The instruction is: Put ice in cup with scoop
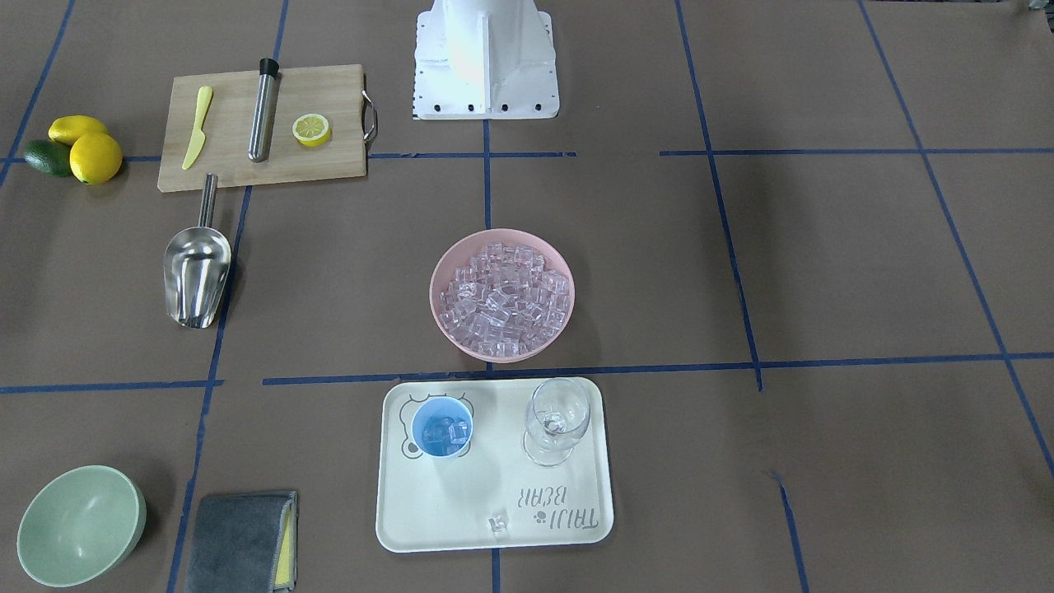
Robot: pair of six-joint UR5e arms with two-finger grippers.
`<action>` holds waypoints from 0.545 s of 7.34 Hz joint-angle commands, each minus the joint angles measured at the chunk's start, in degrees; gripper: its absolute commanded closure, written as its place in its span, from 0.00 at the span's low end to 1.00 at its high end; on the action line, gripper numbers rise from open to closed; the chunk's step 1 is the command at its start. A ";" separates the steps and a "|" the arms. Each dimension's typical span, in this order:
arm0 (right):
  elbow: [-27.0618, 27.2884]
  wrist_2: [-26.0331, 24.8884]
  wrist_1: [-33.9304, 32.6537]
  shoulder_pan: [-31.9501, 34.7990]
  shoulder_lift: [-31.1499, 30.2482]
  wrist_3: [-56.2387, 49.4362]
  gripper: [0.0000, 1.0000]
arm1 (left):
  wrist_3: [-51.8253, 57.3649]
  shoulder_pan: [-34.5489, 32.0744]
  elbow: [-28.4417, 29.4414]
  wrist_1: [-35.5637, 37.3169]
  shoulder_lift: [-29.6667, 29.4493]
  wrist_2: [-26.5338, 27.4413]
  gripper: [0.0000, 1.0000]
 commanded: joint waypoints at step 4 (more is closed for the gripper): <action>0.00 -0.09 0.00 -0.01 -0.40 0.00 0.00 | 0.00 0.00 -0.03 -0.28 -0.09 -0.02 0.00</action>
